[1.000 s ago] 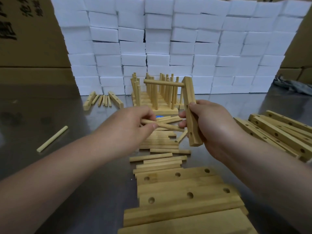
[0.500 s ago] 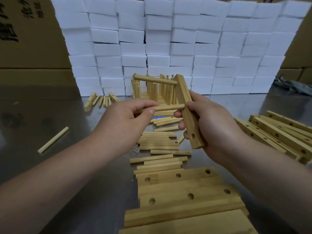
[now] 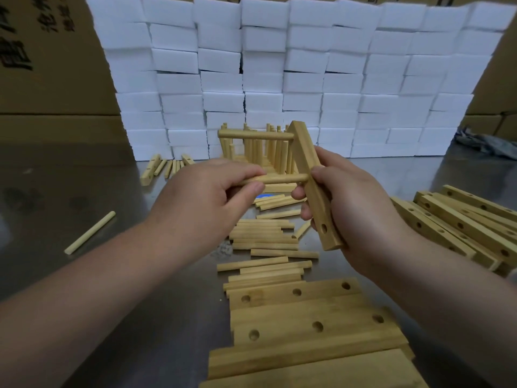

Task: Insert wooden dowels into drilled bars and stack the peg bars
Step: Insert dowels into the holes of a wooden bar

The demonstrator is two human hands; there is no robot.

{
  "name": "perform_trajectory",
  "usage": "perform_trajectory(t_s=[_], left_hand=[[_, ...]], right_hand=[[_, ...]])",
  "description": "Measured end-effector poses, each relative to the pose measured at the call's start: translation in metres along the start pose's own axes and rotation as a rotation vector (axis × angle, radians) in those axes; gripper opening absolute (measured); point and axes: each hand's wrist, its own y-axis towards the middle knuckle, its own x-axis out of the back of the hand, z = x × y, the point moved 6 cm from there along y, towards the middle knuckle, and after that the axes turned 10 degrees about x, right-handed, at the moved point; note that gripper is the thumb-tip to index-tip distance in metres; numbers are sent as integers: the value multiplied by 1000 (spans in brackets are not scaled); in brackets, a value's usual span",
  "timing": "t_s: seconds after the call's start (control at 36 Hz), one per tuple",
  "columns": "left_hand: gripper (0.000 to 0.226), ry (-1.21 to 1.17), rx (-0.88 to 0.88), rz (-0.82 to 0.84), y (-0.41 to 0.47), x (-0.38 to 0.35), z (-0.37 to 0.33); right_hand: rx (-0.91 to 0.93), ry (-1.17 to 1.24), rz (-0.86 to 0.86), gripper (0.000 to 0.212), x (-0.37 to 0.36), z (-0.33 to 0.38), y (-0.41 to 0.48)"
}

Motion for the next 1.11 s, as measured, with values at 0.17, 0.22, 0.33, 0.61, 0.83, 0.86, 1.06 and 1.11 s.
perform_trajectory(t_s=[0.17, 0.22, 0.33, 0.61, 0.83, 0.86, 1.06, 1.11], left_hand=[[34, 342, -222, -11, -5, 5, -20], [36, 356, -260, 0, -6, 5, -23], [36, 350, -260, 29, -6, 5, -23], [30, 15, -23, 40, -4, 2, -5], [14, -134, 122, 135, -4, -7, 5], [18, -148, 148, 151, -4, -7, 5], [27, -377, 422, 272, -2, -14, 18], [32, -506, 510, 339, -3, -19, 21]], right_hand=[[56, -136, -13, 33, 1, 5, -4], [68, -144, -12, 31, 1, 7, -6], [95, -142, -13, 30, 0, 9, -8], [94, -124, -13, 28, 0, 8, -10], [93, -145, -28, 29, -1, 7, -11], [85, -155, -26, 30, -1, 5, -11], [117, -162, -39, 35, -1, 7, -14], [115, -164, -42, 37, -1, 7, -15]])
